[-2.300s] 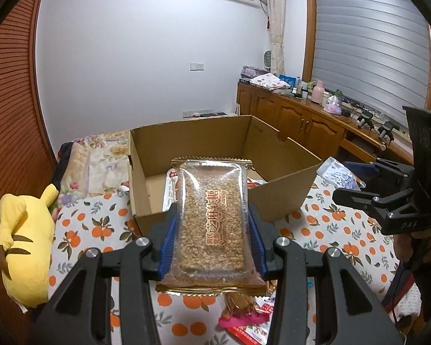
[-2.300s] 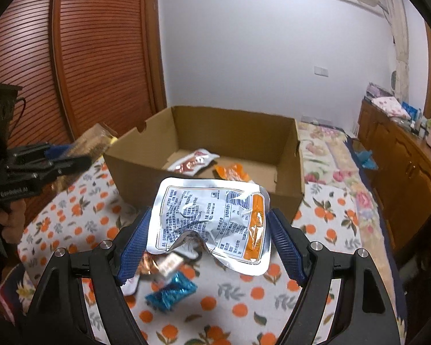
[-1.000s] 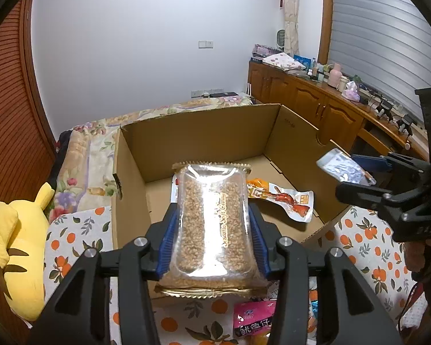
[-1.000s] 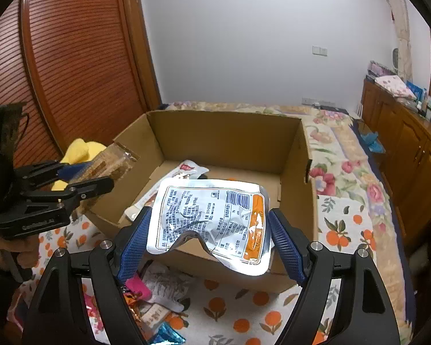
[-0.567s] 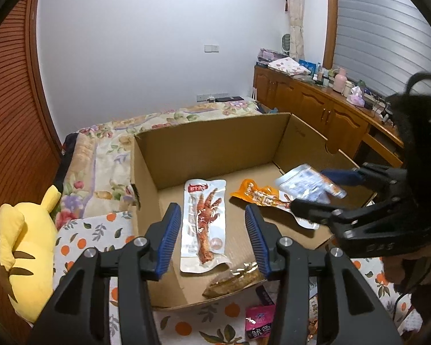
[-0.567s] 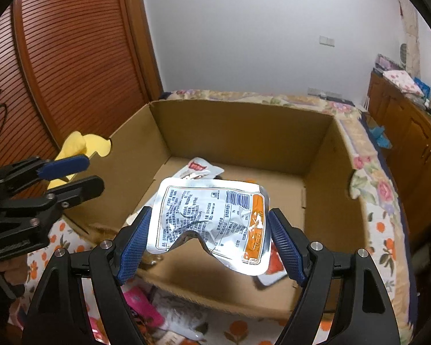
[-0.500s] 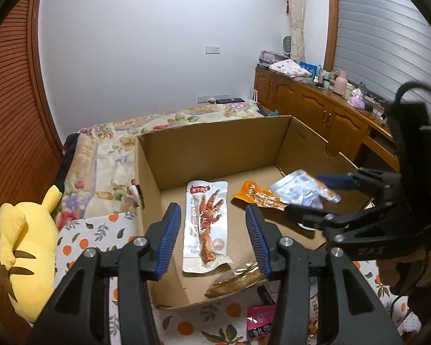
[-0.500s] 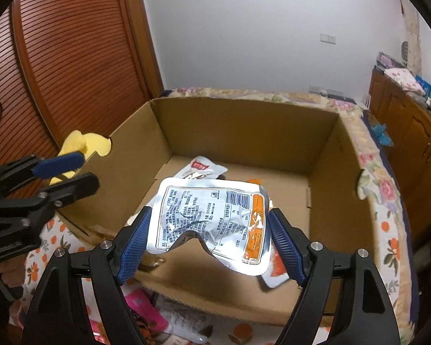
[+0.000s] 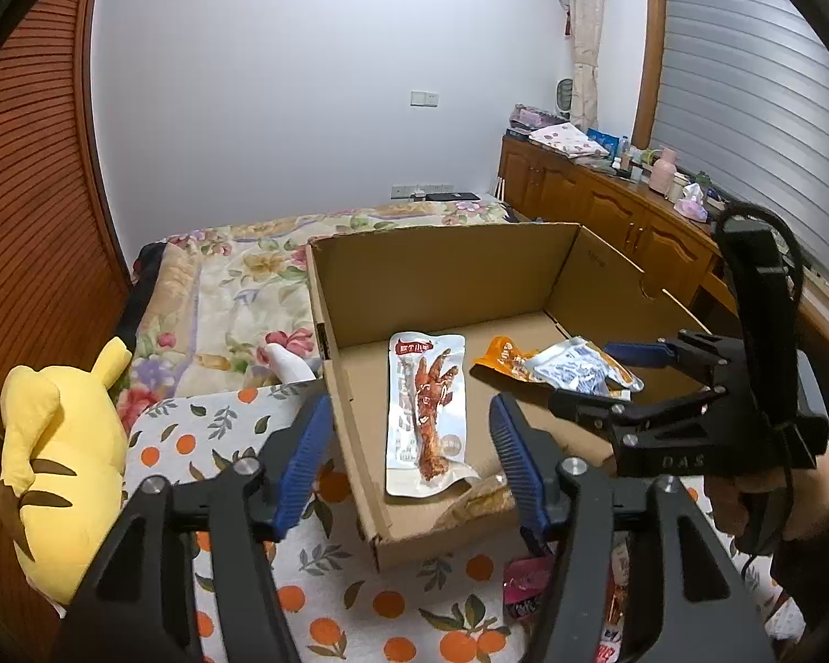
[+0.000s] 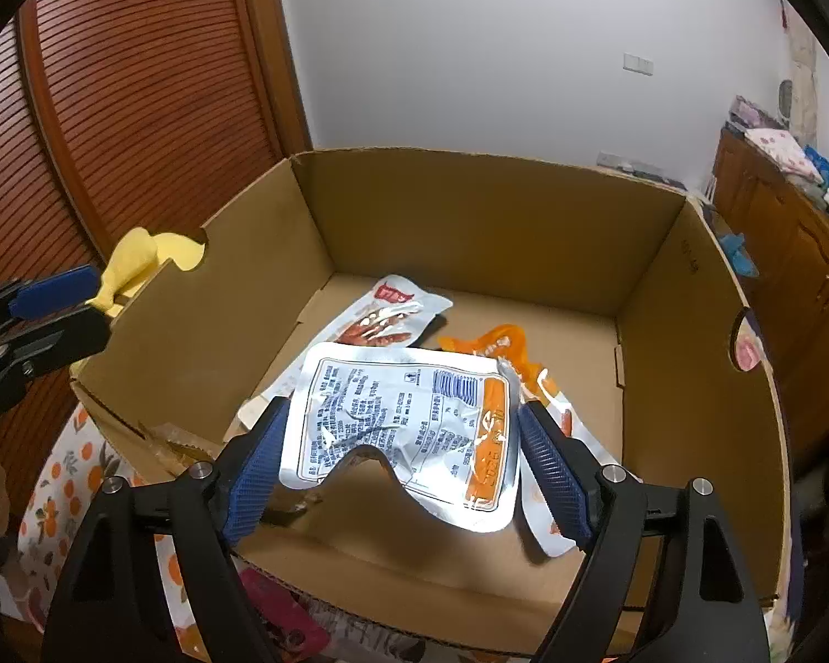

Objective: Organize snacks
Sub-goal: 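Carry both items over the box and open both tools to release them, then grasp the pink-wrapped egg with the left tool while the right tool grasps the blue candy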

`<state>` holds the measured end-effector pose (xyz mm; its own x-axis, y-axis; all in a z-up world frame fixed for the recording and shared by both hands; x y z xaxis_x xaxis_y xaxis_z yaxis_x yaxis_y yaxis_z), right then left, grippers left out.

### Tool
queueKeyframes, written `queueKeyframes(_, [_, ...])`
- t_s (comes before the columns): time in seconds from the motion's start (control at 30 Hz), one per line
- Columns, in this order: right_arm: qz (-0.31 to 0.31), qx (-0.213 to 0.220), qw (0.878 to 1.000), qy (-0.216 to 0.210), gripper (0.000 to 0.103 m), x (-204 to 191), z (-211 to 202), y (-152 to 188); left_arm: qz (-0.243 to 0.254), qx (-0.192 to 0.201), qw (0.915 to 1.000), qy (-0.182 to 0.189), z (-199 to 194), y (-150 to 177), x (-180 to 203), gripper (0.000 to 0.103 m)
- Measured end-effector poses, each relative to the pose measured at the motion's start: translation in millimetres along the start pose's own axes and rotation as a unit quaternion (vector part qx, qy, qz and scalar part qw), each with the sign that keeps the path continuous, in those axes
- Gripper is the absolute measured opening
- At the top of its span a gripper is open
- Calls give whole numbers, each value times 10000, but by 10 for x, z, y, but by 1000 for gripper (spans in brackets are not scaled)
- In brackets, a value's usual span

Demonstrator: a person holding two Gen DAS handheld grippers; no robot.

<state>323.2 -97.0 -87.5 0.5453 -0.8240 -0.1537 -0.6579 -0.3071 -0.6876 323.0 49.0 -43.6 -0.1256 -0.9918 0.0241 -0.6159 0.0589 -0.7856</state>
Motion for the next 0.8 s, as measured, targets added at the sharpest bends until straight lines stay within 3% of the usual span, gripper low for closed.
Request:
queueKeyframes(0.17, [-13, 59, 10000, 11, 85, -10, -32, 14, 133, 98, 9998, 144, -118, 86, 75, 72])
queueKeyframes(0.47, [-136, 203, 9997, 51, 89, -38, -163, -15, 176, 301, 9988, 334, -416, 225, 251, 73])
queueKeyframes(0.8, [-524, 618, 9966, -132, 89, -279, -859, 324, 390, 253, 9976, 511, -639, 580, 512, 73])
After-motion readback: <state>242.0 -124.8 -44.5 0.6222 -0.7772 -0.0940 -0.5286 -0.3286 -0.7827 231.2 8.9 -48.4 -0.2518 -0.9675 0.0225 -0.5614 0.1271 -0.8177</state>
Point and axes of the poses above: each gripper's, at about its wrist camera, not at the fingertips, and z roughly the way its jaws point, x to its right, y to its underside, the point moved 7 cm from there along z, roughly the way its jaws point, and after that the axes turned 5 degrees about -y, right-handed, at the moved point
